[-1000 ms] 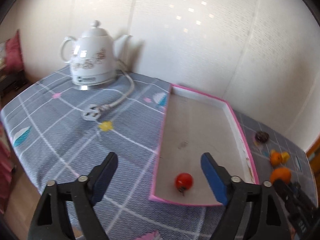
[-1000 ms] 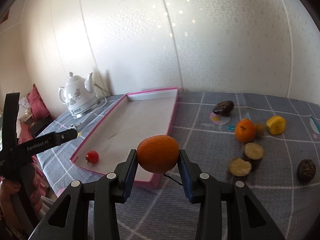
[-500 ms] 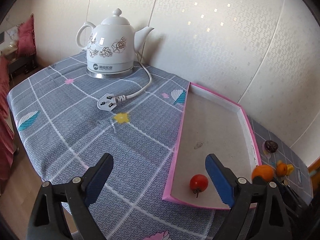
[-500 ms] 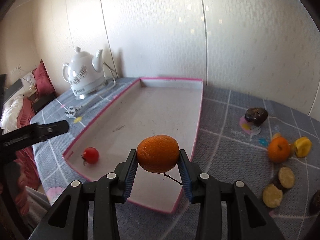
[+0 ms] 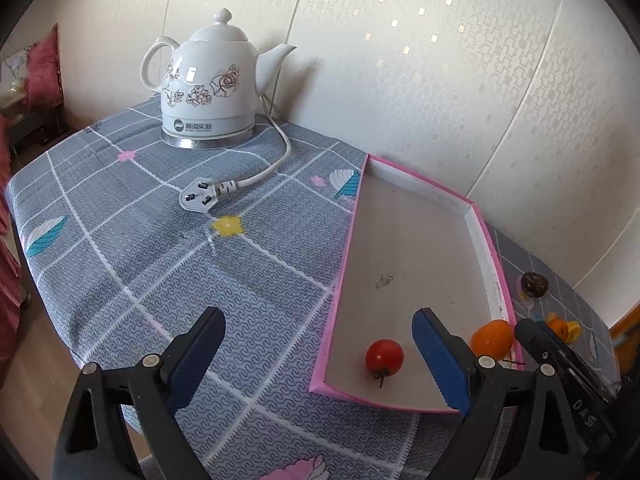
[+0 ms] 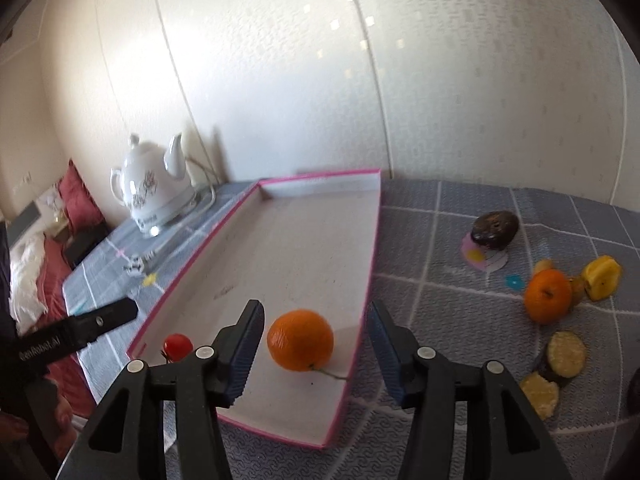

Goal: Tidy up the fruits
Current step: 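Lower the orange into the tray and open the right gripper, then move the right gripper to the dark brown round fruit and grasp it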

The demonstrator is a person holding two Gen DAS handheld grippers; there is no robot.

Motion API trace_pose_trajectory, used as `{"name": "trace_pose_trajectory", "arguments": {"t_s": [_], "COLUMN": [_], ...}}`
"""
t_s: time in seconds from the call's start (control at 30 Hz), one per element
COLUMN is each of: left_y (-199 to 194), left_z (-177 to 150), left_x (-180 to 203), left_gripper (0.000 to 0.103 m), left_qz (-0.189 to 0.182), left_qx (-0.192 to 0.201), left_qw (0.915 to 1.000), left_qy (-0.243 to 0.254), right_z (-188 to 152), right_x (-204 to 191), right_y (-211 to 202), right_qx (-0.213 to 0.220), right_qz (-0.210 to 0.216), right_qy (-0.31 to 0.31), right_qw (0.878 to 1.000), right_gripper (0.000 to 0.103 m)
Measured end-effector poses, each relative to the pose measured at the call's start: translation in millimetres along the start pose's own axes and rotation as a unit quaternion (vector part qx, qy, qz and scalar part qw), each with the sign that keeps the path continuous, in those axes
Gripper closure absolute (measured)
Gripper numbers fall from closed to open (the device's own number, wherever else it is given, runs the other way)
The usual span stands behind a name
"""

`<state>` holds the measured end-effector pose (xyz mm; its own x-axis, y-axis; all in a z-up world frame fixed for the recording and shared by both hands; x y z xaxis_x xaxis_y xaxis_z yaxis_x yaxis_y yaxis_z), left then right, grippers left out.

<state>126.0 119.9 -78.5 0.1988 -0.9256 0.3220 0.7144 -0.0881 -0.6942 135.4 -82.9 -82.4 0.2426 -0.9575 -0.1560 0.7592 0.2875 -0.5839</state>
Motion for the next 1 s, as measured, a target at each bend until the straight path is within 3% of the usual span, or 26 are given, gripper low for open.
{"name": "trace_pose_trajectory", "arguments": {"t_s": [0.17,0.37,0.6,1.0], "left_y": [-2.4,-4.2,-9.1,-19.4], "left_z": [-3.0,-10.2,-26.1,-69.1], "left_x": [11.8,35.0,81.5,160.4], "left_gripper": [0.007,0.004,0.003,0.001], "left_qz": [-0.027,-0.055,-0.081,-0.149], "left_qx": [-0.005,-0.013,-0.009,-0.018], "left_qw": [0.9996,0.9983,0.9942,0.9731], "left_qy": [0.008,0.015,0.069,0.175], "right_z": [3.2,-3.1,-18.4,-32.1], "right_x": [16.1,58.4,99.2,138.0], "right_y": [-16.2,-37.5,-53.6,-74.9], "right_qx": [0.015,0.016,0.006,-0.004], "right_qz": [-0.015,-0.072,-0.103,-0.151], "right_qy": [0.019,0.05,0.081,0.112], "right_qw": [1.0,0.996,0.991,0.982], "right_gripper": [0.049,0.049,0.049,0.049]}}
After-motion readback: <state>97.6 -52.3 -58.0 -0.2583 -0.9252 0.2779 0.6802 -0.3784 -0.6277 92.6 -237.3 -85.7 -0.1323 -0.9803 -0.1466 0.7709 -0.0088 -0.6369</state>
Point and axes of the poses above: each gripper's, at about its wrist camera, not at the fingertips, and y roughly the way its jaws point, x to its right, z to its top, the point moved 10 cm from there along y, roughly the way its jaws point, and after that the axes turned 5 degrees about -y, right-handed, at the moved point
